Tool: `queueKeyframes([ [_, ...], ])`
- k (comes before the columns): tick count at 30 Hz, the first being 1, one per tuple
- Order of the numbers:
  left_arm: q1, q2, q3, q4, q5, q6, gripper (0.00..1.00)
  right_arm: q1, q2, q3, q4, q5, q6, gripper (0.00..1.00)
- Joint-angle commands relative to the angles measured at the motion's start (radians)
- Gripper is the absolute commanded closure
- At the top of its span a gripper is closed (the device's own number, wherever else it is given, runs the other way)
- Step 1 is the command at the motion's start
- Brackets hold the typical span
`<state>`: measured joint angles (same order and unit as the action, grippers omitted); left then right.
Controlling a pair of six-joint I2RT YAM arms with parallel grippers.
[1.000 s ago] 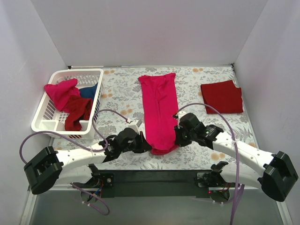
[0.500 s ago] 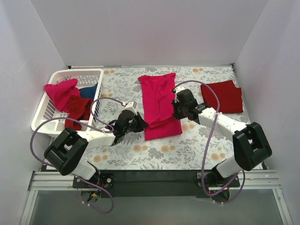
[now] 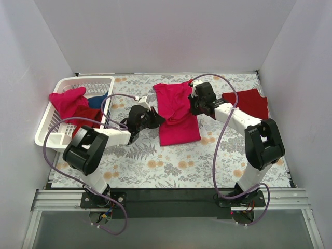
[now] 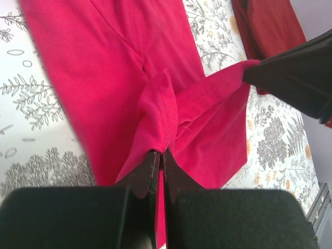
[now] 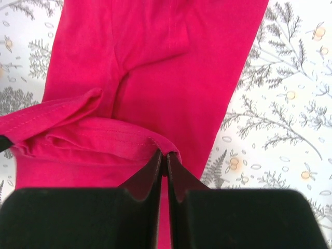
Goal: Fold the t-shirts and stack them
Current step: Fold the tshirt
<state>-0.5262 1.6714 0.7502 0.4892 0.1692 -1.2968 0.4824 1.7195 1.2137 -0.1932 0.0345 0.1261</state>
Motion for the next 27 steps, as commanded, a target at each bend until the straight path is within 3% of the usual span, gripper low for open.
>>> queueKeyframes([
  [1, 0.049, 0.054, 0.043, 0.083, 0.099, 0.019, 1.0, -0.016, 0.031, 0.076, 0.041, -0.027, -0.028, 0.99],
  [15, 0.121, 0.221, 0.181, 0.138, 0.171, 0.06, 1.0, -0.07, 0.186, 0.185, 0.012, -0.062, -0.04, 0.99],
  [20, 0.14, 0.28, 0.25, 0.083, 0.149, 0.06, 0.99, -0.087, 0.224, 0.231, -0.003, -0.064, -0.031, 0.99],
  [21, 0.149, 0.281, 0.256, 0.068, 0.129, 0.048, 0.84, -0.09, 0.227, 0.24, -0.009, -0.064, -0.029, 0.95],
  [23, 0.153, 0.261, 0.252, 0.046, 0.083, 0.039, 0.69, -0.093, 0.21, 0.257, -0.029, -0.056, -0.032, 0.72],
  [24, 0.153, 0.248, 0.247, 0.045, 0.034, 0.045, 0.53, -0.093, 0.195, 0.253, -0.034, -0.044, -0.034, 0.68],
  [27, 0.153, 0.196, 0.251, 0.025, -0.025, 0.068, 0.36, -0.091, 0.12, 0.216, -0.032, -0.039, -0.037, 0.61],
])
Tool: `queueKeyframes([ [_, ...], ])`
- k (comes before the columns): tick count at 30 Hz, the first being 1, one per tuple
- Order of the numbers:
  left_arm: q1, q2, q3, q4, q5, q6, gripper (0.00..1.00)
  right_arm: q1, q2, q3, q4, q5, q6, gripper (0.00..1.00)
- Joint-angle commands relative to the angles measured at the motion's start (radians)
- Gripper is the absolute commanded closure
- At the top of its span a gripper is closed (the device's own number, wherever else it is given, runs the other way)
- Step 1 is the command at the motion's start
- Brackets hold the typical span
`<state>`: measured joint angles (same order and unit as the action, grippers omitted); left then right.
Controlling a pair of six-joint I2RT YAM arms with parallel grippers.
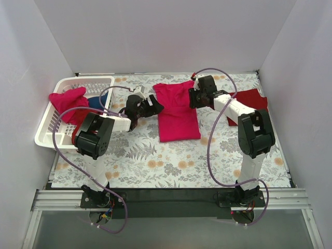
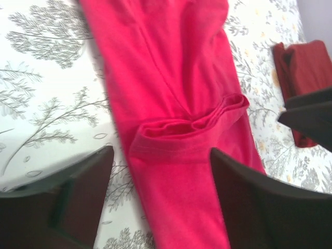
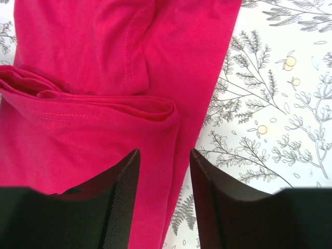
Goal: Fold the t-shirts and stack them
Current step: Fold the tshirt
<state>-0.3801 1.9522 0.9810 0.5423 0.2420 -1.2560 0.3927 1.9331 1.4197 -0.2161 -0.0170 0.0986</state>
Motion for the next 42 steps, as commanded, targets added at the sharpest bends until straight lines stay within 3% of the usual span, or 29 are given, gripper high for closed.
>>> queueKeyframes([
  [1, 0.006, -0.107, 0.024, -0.039, -0.098, 0.036, 0.28, -0.002, -0.112, -0.002, -0.003, 0.011, -0.011, 0.6],
  [8, -0.083, -0.153, -0.041, 0.013, -0.078, 0.041, 0.26, 0.021, -0.142, -0.085, 0.027, -0.17, 0.004, 0.6],
  [12, -0.173, -0.159, -0.065, -0.037, -0.144, 0.033, 0.26, 0.02, -0.134, -0.132, 0.026, -0.118, 0.016, 0.59],
  [20, -0.241, -0.289, -0.166, -0.191, -0.326, 0.026, 0.26, 0.018, -0.252, -0.296, 0.026, -0.086, 0.042, 0.55],
  [28, -0.264, -0.371, -0.246, -0.304, -0.359, -0.026, 0.26, 0.018, -0.362, -0.435, 0.026, -0.057, 0.058, 0.52],
  [42, -0.298, -0.326, -0.266, -0.369, -0.388, -0.04, 0.27, 0.009, -0.33, -0.568, 0.109, -0.09, 0.087, 0.51],
])
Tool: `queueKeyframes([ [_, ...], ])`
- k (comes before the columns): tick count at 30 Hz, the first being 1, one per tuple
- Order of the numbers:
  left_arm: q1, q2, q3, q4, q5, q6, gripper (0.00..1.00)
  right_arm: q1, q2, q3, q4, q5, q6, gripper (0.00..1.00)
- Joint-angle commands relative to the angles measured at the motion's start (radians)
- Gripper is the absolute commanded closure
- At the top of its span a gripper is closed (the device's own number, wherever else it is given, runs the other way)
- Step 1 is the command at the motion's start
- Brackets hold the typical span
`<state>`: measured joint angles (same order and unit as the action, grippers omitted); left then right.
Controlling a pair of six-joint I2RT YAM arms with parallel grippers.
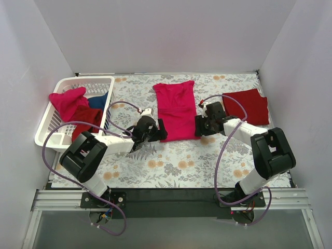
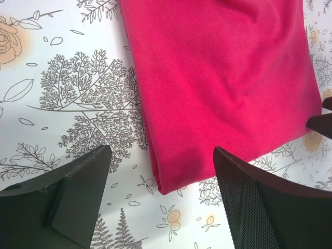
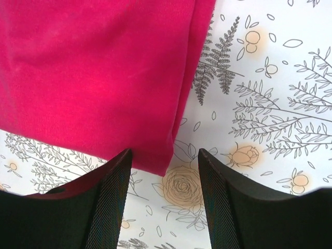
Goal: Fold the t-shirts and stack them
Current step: Fold the tshirt
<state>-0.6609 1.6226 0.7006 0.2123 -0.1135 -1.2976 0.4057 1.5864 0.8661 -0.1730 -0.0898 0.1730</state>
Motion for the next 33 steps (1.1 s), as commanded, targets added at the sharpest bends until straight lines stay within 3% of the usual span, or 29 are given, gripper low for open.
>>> queueKeyframes([
  [1, -0.022, 0.008, 0.019, -0.045, -0.035, 0.003, 0.27, -0.004, 0.023, -0.018, 0.069, -0.027, 0.014, 0.51],
  [13, -0.077, 0.057, 0.054, -0.122, -0.069, -0.005, 0.32, 0.005, 0.035, -0.096, 0.124, -0.094, 0.037, 0.52],
  [21, -0.089, 0.077, 0.05, -0.157, -0.048, -0.022, 0.57, 0.007, 0.017, -0.111, 0.119, -0.102, 0.036, 0.64],
  [23, -0.094, 0.082, 0.034, -0.157, -0.014, -0.026, 0.63, 0.007, 0.0, -0.121, 0.11, -0.103, 0.031, 0.71],
  [25, -0.094, 0.088, 0.022, -0.156, 0.008, -0.026, 0.75, 0.007, -0.017, -0.127, 0.089, -0.11, 0.028, 0.78],
  [27, -0.094, 0.077, -0.004, -0.154, 0.043, -0.025, 0.87, 0.007, -0.032, -0.147, 0.069, -0.128, 0.023, 0.9],
  [28, -0.094, 0.068, -0.013, -0.154, 0.054, -0.023, 0.98, 0.01, -0.052, -0.156, 0.063, -0.134, 0.022, 0.97],
  [33, -0.095, -0.025, -0.079, -0.159, 0.185, 0.011, 1.0, 0.03, -0.129, -0.185, -0.032, -0.157, -0.001, 0.99],
])
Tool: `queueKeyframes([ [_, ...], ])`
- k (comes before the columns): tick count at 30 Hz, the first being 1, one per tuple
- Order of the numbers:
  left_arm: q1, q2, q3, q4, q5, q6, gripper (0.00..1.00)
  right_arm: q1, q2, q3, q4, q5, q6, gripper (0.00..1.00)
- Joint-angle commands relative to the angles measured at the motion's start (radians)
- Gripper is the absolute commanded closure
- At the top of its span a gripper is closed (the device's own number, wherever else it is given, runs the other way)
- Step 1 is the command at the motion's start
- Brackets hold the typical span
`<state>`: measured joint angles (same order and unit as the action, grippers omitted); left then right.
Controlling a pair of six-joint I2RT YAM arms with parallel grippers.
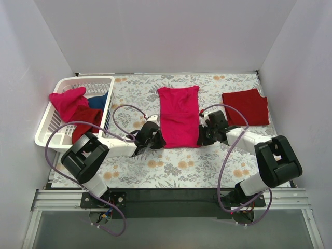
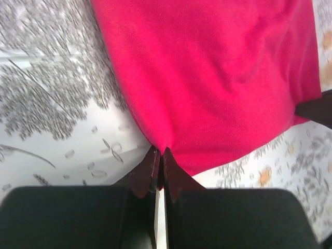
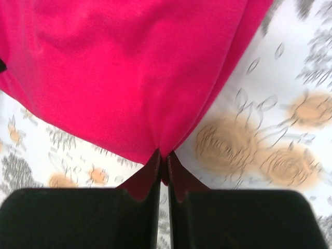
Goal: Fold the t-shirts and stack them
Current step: Fold the tshirt
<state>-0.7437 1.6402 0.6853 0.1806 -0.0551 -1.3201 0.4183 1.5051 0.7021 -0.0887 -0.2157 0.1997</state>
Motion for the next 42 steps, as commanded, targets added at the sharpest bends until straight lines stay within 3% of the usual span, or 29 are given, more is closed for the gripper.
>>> queueKeyframes([
  [1, -0.013, -0.062, -0.07, -0.135, 0.155, 0.039, 1.0, 0.03, -0.083, -0.021, -0.165, -0.036, -0.035, 0.99],
  [10, -0.037, -0.273, -0.148, -0.212, 0.409, -0.017, 1.0, 0.108, -0.273, -0.013, -0.478, -0.134, -0.072, 0.99],
  [15, -0.037, -0.43, -0.159, -0.33, 0.414, -0.03, 1.0, 0.169, -0.333, -0.023, -0.545, -0.18, -0.05, 0.99],
  [24, -0.036, -0.618, -0.069, -0.587, 0.474, 0.004, 1.0, 0.255, -0.408, 0.109, -0.761, -0.208, -0.072, 0.99],
  [32, -0.037, -0.732, -0.047, -0.595, 0.675, -0.018, 1.0, 0.264, -0.499, 0.198, -0.868, -0.258, -0.109, 0.99],
  [38, -0.037, -0.809, -0.036, -0.615, 0.742, -0.027, 1.0, 0.266, -0.545, 0.28, -0.95, -0.286, -0.126, 0.99],
  [42, -0.037, -0.839, -0.021, -0.61, 0.695, -0.03, 1.0, 0.267, -0.554, 0.296, -0.957, -0.258, -0.135, 0.99],
])
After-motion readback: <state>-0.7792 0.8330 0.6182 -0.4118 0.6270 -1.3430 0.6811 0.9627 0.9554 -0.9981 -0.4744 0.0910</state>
